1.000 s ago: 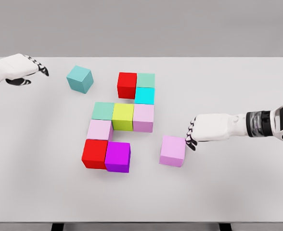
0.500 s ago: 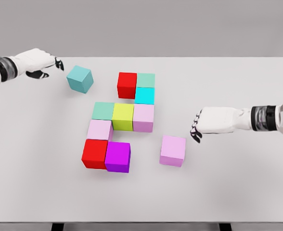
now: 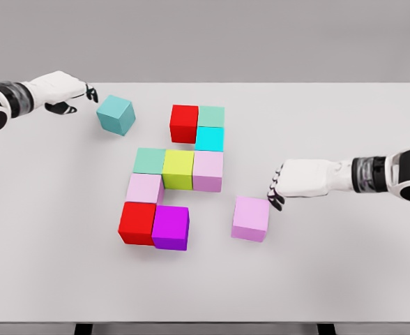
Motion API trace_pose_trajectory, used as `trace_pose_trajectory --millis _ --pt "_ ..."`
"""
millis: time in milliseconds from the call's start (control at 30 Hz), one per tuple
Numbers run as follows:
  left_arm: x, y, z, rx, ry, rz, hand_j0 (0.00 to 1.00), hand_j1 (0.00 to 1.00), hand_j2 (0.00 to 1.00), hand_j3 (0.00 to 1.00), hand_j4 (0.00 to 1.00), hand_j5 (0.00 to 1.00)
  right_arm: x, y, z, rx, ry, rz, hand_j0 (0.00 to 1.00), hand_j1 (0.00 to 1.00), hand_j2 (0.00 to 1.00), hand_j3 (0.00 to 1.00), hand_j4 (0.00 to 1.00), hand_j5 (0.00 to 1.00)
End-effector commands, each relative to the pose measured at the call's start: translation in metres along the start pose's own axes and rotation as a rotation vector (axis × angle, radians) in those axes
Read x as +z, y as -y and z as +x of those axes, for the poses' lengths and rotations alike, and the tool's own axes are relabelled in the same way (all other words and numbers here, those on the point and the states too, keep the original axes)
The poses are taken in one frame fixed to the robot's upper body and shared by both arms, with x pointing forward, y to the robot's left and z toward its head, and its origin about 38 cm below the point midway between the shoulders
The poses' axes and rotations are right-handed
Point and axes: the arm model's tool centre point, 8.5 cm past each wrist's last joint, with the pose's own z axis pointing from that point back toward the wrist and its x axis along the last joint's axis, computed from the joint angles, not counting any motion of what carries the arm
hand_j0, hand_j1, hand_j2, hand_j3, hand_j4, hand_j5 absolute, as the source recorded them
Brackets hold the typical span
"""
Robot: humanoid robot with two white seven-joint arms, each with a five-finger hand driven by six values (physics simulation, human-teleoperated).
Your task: Assemble the squares on the desktop into the number 2
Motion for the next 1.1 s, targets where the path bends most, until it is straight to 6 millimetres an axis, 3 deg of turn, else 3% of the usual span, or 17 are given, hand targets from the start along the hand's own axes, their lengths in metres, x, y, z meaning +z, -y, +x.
trace_pose_trajectory --millis 0,233,533,667,933,1067 --pt "-0.004 -0.003 0.005 0.008 0.01 0.012 0.66 0.66 0.66 0.66 0.66 0.66 -0.001 0.001 0.001 -0.003 0.003 -0.006 0.35 0.35 0.35 0.35 0.35 0.35" --pt "-0.009 -0.004 0.013 0.005 0.026 0.008 0.66 0.66 0.66 0.66 0.66 0.66 -0.009 0.001 0.006 -0.019 0.027 -0.016 0.34 0.34 0.34 0.34 0.34 0.34" --pt "0.001 0.002 0.0 0.016 0.004 -0.008 0.66 0.66 0.66 0.66 0.66 0.66 -0.02 0.009 0.023 -0.007 0.082 -0.04 0.34 0.34 0.34 0.34 0.34 0.34" --pt "0.006 -0.002 -0.002 0.0 0.009 0.002 0.66 0.66 0.66 0.66 0.66 0.66 -0.013 0.006 0.018 -0.032 0.065 -0.044 0.35 0.35 0.35 0.35 0.35 0.35" --pt "0.005 -0.001 0.0 -0.011 0.019 -0.004 0.66 0.66 0.66 0.66 0.66 0.66 -0.018 0.009 0.021 -0.028 0.079 -0.05 0.34 0.34 0.34 0.34 0.34 0.34" --pt "0.003 0.002 0.006 -0.016 0.037 -0.006 0.66 0.66 0.66 0.66 0.66 0.66 0.001 -0.002 0.006 -0.059 0.02 -0.033 0.35 0.35 0.35 0.35 0.35 0.35"
